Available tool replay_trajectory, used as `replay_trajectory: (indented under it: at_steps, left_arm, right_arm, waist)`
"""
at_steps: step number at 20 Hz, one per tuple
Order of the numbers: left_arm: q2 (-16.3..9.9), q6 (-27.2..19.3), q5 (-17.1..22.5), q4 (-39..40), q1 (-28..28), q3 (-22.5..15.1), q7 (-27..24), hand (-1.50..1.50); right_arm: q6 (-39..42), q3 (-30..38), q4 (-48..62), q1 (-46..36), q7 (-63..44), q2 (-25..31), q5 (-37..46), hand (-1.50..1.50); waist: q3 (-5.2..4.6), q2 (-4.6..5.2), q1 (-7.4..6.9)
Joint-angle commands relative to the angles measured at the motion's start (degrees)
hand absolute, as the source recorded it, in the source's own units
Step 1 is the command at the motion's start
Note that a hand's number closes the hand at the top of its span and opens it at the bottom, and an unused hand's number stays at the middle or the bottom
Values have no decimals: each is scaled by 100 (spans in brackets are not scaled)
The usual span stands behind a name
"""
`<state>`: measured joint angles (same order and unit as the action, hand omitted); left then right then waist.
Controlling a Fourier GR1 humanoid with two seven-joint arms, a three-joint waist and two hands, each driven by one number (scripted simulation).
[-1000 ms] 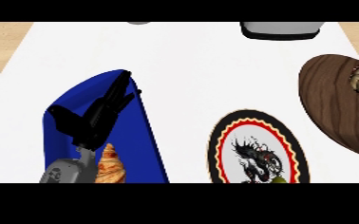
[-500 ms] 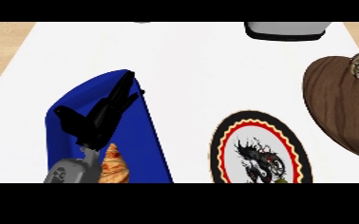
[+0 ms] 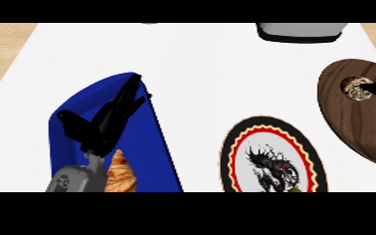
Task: Pick the cupcake from the plate and place it in the bowl
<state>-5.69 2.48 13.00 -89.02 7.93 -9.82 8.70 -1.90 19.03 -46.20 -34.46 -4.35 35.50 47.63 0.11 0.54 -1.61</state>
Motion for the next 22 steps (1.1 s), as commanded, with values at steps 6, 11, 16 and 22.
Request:
replay_trajectory:
  at_steps: [6, 11, 16, 22]
  left_arm:
    - [-121, -15, 45, -49, -133, 205, 24, 0]
    - [-28, -28, -49, -138, -495, 58, -125, 0]
    - [-147, -50, 25, -167, -513, 313, -143, 0]
    - [-153, -211, 12, -174, -416, 435, 24, 0]
  right_arm:
    - [-722, 1687, -81, -369, 1531, -521, -2053, -150]
    - [190, 2165, -1108, 208, 2250, -673, -3186, -150]
    - [1217, 2549, -2706, 1601, 2246, -993, -4120, -150]
    - [2116, 3007, -4667, 3183, 2346, -1679, -5121, -150]
  waist:
    - [14, -66, 184]
    - [-12, -134, 354]
    - [-24, -195, 564]
    - [-28, -219, 780]
